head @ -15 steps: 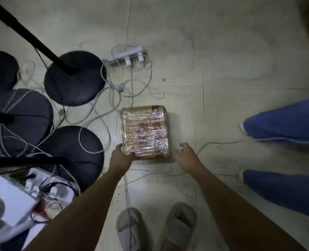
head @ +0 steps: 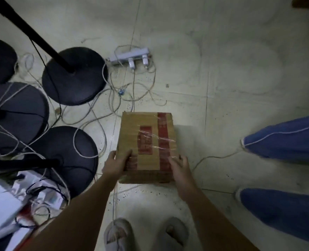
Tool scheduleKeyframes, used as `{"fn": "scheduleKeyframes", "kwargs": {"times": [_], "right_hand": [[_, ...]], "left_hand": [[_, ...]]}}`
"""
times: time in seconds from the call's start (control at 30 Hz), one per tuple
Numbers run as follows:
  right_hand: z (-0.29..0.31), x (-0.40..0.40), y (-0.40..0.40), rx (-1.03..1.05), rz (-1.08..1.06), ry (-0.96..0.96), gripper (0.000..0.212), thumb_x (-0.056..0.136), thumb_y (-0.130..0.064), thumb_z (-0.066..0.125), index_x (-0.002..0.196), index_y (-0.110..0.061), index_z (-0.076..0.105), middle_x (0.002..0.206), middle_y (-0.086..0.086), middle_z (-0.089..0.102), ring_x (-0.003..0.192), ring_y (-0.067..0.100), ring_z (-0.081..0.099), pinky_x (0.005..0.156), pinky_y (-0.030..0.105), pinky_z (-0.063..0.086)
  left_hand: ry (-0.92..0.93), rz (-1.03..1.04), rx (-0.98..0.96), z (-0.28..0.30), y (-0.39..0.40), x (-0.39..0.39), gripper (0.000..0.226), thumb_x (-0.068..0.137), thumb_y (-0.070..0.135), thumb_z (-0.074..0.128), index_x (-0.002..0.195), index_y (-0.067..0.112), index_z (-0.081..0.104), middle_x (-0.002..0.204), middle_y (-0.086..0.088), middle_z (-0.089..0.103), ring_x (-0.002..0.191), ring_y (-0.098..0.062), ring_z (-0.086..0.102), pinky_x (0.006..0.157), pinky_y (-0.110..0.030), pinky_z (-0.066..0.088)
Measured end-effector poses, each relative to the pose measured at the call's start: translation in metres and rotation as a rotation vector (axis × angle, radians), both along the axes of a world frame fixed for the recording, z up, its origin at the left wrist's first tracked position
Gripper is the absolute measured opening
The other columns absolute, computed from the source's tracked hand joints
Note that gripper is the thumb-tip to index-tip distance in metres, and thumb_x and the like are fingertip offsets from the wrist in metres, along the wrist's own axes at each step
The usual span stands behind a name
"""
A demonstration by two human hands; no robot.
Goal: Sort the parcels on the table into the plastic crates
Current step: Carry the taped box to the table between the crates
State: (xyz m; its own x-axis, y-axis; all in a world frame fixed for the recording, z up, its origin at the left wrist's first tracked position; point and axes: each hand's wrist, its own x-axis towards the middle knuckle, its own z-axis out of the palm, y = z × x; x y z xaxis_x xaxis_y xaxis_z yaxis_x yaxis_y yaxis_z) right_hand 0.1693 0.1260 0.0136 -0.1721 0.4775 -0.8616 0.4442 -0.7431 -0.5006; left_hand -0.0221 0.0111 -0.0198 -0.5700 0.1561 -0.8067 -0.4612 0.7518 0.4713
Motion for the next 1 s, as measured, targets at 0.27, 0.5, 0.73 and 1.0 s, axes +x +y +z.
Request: {"fn": "scheduleKeyframes", "kwargs": {"times": [0.27, 0.5, 0.73, 1.0], "right_hand": [[0.287, 0.007, 0.125, 0.16, -0.153, 0.048, 0.052, 0.098, -0.044, 0.056, 0.143, -0.027, 0.039, 0.139, -0.001, 0.051, 0.12, 0.026, 0.056, 0.095, 0.054, 0.054], [0.475, -0.033, 0.234, 0.452, -0.103, 0.087, 0.041, 0.097, -0.047, 0.052, 0.133, -0.029, 0.045, 0.127, -0.003, 0.059, 0.108, 0.022, 0.061, 0.094, 0.052, 0.055], [0.526, -0.087, 0.339, 0.477, -0.137, 0.055, 0.055, 0.098, -0.047, 0.052, 0.146, -0.026, 0.036, 0.133, -0.002, 0.052, 0.115, 0.024, 0.056, 0.09, 0.045, 0.056], [0.593, -0.138, 0.472, 0.556, -0.231, 0.106, 0.033, 0.096, -0.048, 0.057, 0.122, -0.033, 0.044, 0.126, -0.002, 0.06, 0.112, 0.023, 0.061, 0.094, 0.05, 0.055]], "left_hand": [[-0.089, -0.085, 0.336, 0.332, 0.147, 0.004, 0.05, 0.087, 0.033, 0.072, 0.132, 0.025, 0.053, 0.115, -0.008, 0.07, 0.094, -0.026, 0.07, 0.06, -0.031, 0.054], [-0.012, -0.149, 0.549, 0.518, 0.263, -0.038, 0.037, 0.097, 0.023, 0.057, 0.134, 0.024, 0.051, 0.113, -0.008, 0.07, 0.094, -0.027, 0.069, 0.075, -0.043, 0.058], [-0.09, -0.197, 0.601, 0.57, 0.372, -0.098, 0.034, 0.1, 0.023, 0.053, 0.134, 0.027, 0.053, 0.11, -0.008, 0.072, 0.098, -0.029, 0.07, 0.081, -0.049, 0.058], [0.039, -0.426, 0.621, 0.646, 0.523, -0.165, 0.048, 0.098, 0.033, 0.058, 0.144, 0.024, 0.045, 0.125, -0.001, 0.063, 0.083, -0.003, 0.058, 0.061, -0.027, 0.04]]}}
